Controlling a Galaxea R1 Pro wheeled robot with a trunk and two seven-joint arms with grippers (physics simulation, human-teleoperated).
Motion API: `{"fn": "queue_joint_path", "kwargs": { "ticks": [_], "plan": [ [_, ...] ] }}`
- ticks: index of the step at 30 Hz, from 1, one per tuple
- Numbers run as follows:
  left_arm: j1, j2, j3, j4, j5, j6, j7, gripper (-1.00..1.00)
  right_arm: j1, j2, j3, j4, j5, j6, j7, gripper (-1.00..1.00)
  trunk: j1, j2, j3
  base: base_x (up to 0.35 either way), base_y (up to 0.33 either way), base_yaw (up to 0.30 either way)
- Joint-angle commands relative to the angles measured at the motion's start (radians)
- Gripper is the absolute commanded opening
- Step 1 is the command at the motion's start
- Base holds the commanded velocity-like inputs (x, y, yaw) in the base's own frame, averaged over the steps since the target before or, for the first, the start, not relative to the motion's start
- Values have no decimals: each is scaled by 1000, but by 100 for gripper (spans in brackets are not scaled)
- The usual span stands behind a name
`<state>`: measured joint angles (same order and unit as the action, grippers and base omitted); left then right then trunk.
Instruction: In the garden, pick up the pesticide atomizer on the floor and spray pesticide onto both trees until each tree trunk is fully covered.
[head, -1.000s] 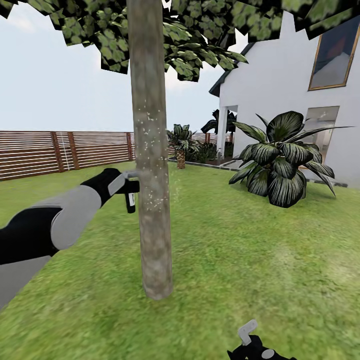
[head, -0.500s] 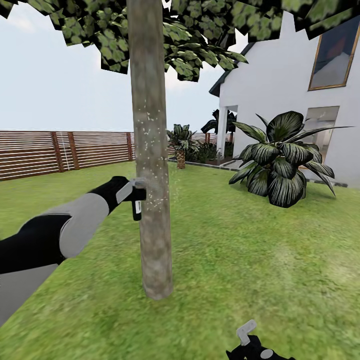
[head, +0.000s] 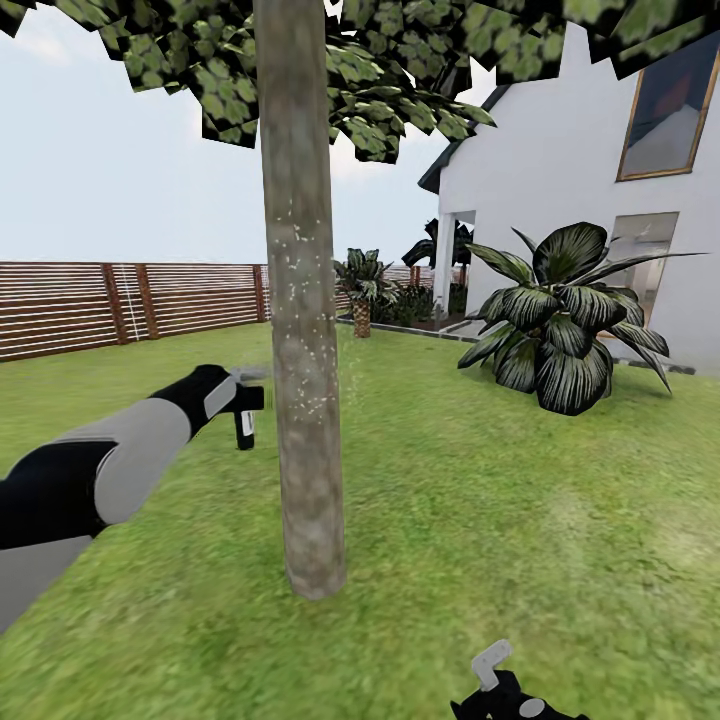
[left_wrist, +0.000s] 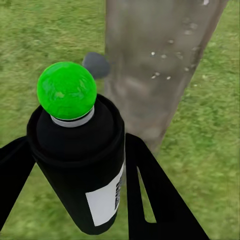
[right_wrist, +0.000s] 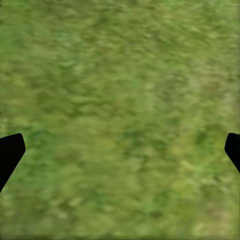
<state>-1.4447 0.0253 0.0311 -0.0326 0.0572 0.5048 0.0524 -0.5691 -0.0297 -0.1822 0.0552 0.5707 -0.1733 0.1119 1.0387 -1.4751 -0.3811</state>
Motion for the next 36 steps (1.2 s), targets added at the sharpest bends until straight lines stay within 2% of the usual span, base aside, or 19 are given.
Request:
{"fn": "queue_joint_path", "kwargs": {
  "ticks": [1,12,19,30,33,36],
  "plan": [
    [0,10,0,-1,1,0,0,-100,0,0,0,0,0,1,0,100,0,0,0,0,0,0],
    [0,30,-9,-13,0,-2,0,-100,0,-1,0,0,1,3,-1,100,0,0,0,0,0,0],
    [0,30,-9,-79,2,1,0,-100,0,0,0,0,2,3,-1,100,0,0,0,0,0,0],
    [1,28,-4,-76,2,-3,0,-100,0,-1,0,0,2,5,-1,100,0,0,0,0,0,0],
    [1,24,-4,-22,3,-84,0,-100,0,-2,0,0,2,5,-1,100,0,0,0,0,0,0],
    [1,17,-4,-2,3,-133,0,-100,0,-3,1,0,5,3,-1,100,0,0,0,0,0,0]
  ]
}}
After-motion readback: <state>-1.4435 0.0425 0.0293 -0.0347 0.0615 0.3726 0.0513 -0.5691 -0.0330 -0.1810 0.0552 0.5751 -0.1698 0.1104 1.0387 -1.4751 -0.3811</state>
